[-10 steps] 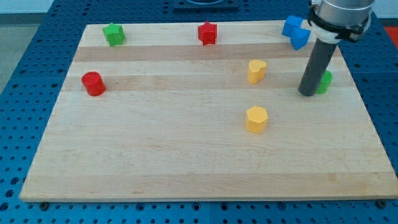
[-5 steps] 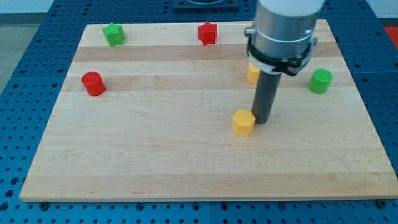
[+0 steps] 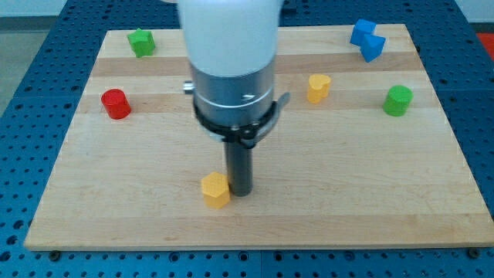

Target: Move the hexagon to the bottom left of the board

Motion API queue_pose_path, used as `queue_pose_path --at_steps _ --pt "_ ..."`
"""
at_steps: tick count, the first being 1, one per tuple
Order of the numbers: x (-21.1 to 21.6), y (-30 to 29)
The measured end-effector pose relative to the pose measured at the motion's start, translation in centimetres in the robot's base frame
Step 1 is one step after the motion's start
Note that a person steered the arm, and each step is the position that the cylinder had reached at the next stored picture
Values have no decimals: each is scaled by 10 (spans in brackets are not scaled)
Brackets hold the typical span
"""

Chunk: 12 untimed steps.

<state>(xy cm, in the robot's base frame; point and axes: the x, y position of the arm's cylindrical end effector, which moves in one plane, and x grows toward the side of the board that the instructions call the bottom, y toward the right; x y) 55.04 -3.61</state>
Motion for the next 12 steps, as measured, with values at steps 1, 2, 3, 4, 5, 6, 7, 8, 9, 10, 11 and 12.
queue_pose_path --at_steps 1,2,3,4,5,6,7,8,9,10,11,12 --pt "6 -27" --pt "18 -43" --pt "27 -59" --pt "31 -83" --pt "32 -109" --pt "35 -134" --pt "35 -146" --pt "35 -148" --pt "35 -149" --pt "35 -152" --pt "35 -153" --pt "35 -153"
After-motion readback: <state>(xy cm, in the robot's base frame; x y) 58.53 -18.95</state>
